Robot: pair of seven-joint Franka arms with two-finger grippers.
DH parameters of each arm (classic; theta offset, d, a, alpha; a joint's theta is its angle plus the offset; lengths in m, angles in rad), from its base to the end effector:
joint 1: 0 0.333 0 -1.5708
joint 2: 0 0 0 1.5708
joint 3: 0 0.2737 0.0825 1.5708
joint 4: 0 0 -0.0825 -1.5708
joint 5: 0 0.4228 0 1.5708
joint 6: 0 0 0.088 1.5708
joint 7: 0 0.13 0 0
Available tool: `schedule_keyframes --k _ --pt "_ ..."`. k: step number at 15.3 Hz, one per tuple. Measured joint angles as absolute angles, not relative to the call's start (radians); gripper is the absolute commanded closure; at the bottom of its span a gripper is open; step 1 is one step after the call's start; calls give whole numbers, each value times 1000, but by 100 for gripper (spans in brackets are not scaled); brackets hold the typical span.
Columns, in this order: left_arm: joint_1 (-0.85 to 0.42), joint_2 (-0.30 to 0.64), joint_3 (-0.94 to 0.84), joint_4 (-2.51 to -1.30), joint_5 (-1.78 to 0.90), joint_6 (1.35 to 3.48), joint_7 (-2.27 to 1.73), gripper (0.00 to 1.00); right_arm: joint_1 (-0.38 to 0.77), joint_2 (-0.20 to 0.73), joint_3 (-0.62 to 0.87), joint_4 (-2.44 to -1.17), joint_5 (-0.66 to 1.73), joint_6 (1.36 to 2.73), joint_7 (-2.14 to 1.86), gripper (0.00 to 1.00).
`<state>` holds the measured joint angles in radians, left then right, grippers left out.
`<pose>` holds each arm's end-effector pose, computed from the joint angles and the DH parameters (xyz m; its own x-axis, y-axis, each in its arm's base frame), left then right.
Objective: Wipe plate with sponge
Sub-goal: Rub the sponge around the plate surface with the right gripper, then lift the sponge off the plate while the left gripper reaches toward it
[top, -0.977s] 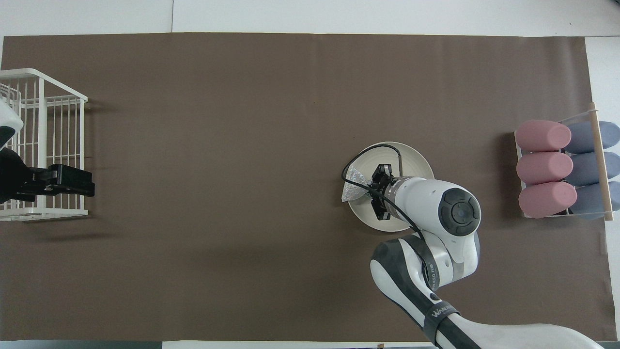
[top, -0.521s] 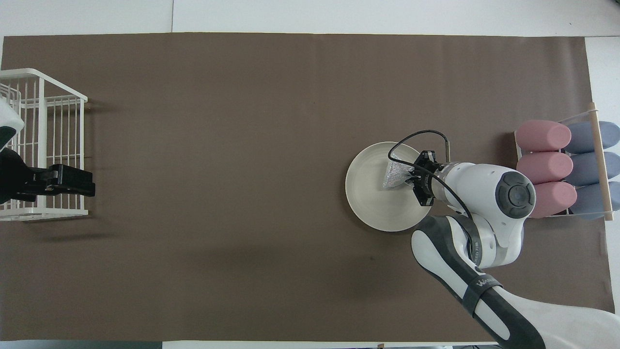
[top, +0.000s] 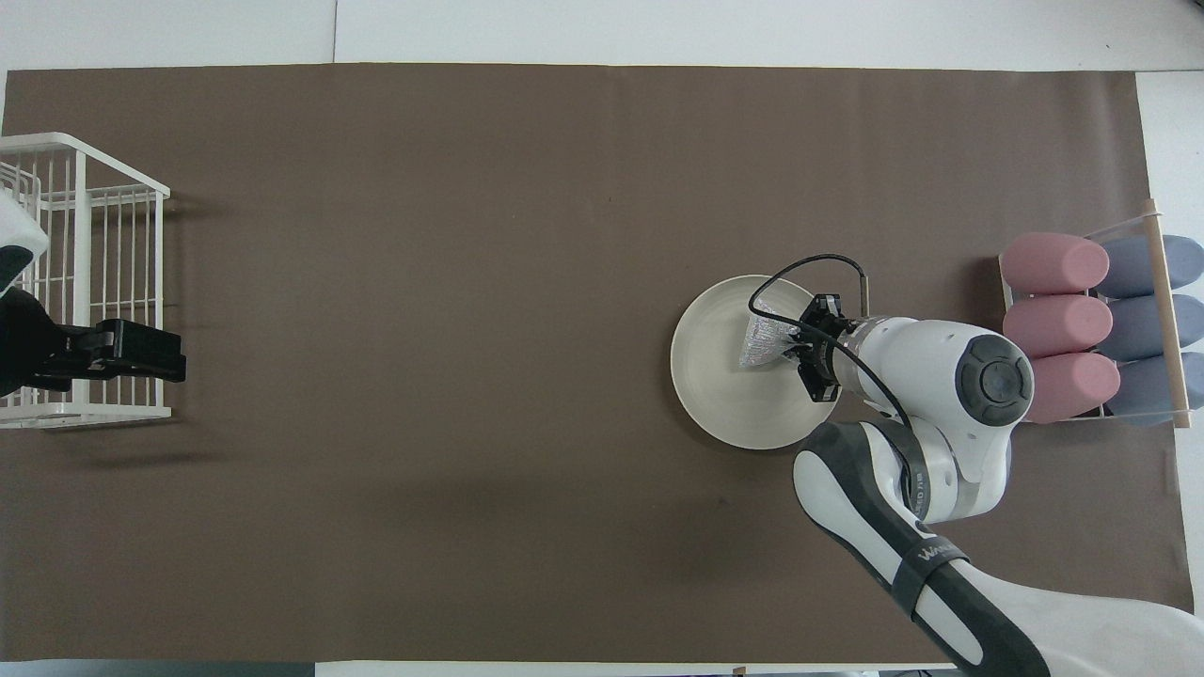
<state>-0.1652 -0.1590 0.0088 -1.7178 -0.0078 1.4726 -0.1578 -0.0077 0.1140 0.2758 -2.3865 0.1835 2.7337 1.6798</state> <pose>0.5297 -0.0843 0.5668 0.9963 0.0010 -0.0865 0.0006 -1.0000 -0.0045 0.5289 0.1430 0.2018 0.0108 -0.9865 -0.1633 -0.9787 0.0231 -0.2041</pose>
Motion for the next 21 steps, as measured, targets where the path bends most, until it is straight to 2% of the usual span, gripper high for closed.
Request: schedule_keyframes --k 6,13,15,18,21 --pt "-165 -159 9 -1718 -8 1473 -158 0 155 112 280 -2384 183 2734 1857 100" --pt "-165 -159 9 -1718 -8 1473 -158 0 162 112 277 -2376 183 2717 1871 100" --pt "-165 -159 9 -1718 -8 1473 -158 0 142 111 272 -2322 183 2603 1871 100" --pt "-165 -159 9 -1718 -8 1473 -158 0 114 109 268 -2168 178 2376 1869 100" --pt "-149 -162 18 -1718 -106 1473 -157 0 134 95 271 -2074 168 2256 1888 100"
